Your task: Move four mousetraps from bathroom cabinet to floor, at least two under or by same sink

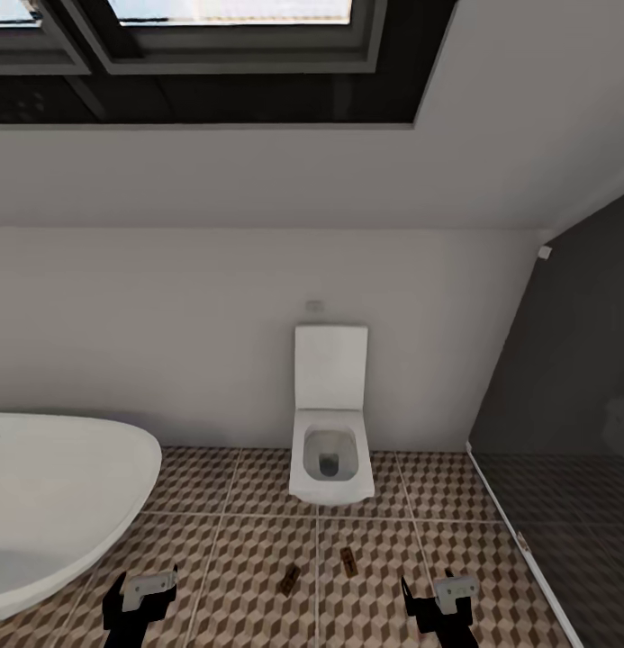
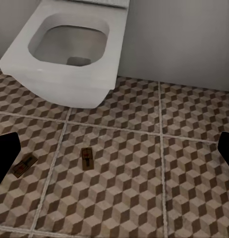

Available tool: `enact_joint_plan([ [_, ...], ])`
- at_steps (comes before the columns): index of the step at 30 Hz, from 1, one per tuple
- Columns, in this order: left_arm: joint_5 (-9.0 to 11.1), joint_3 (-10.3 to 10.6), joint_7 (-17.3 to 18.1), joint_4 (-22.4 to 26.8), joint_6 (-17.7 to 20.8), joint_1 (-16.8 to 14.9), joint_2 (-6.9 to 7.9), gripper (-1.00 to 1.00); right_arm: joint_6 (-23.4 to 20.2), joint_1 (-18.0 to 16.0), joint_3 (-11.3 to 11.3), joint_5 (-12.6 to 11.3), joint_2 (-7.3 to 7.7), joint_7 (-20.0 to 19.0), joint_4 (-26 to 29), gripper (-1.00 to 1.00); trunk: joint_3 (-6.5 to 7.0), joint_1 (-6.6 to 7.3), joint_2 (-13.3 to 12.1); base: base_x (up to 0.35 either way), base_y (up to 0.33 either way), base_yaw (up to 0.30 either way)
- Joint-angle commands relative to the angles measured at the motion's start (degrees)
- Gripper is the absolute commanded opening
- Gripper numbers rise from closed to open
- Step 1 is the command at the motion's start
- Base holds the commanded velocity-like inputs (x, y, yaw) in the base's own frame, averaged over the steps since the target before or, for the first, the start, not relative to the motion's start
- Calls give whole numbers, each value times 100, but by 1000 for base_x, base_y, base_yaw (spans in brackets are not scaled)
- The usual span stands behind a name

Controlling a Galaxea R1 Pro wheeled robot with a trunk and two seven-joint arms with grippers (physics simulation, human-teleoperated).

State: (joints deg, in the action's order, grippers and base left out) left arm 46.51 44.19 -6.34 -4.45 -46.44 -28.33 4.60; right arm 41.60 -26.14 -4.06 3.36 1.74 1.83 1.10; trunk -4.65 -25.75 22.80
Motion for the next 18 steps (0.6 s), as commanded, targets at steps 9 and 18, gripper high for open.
enact_joint_plan([
  [9,-37,37,-57,-7,10,-6,-3,100,8,-6,-34,7,2,24,-5,100,62,-4,12,0,0,0],
  [18,-45,37,-43,-8,87,-6,-50,100,6,-6,-26,14,12,28,-5,100,75,-4,12,0,0,0],
])
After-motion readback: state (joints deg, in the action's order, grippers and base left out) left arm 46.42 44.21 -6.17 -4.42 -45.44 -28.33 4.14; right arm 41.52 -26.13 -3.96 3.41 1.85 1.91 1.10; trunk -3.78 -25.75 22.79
